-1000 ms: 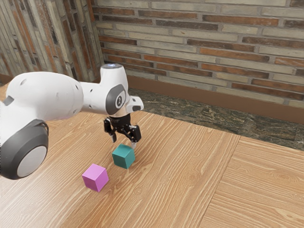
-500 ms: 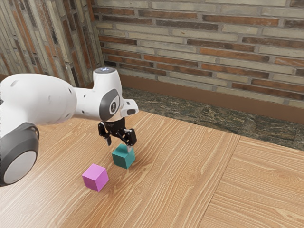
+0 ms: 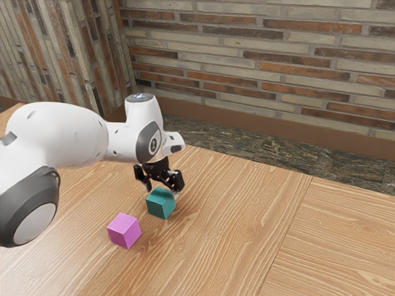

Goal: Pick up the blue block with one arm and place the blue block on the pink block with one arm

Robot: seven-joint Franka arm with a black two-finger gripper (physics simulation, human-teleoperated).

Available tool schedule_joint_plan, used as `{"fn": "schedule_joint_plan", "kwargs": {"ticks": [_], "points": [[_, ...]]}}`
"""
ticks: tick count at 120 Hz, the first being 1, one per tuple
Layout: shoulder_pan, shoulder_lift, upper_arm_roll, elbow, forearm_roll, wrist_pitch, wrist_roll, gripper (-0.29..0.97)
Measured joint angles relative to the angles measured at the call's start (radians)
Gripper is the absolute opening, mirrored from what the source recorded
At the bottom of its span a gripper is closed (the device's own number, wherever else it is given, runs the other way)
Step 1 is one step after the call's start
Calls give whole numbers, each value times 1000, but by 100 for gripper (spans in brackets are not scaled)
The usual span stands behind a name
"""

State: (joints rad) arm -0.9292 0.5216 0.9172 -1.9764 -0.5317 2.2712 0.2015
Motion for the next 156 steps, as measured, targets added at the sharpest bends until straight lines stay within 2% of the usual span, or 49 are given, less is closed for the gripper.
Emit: {"fn": "schedule_joint_plan", "kwargs": {"ticks": [35, 81, 104, 143, 156], "points": [[13, -14, -3, -38, -17, 8, 3, 68], [87, 7, -94, -41, -30, 42, 6, 68], [90, 13, -96, -40, -35, 54, 13, 60], [85, 6, -93, -38, -34, 60, 21, 41], [55, -46, -60, -67, -25, 56, 21, 38]]}}
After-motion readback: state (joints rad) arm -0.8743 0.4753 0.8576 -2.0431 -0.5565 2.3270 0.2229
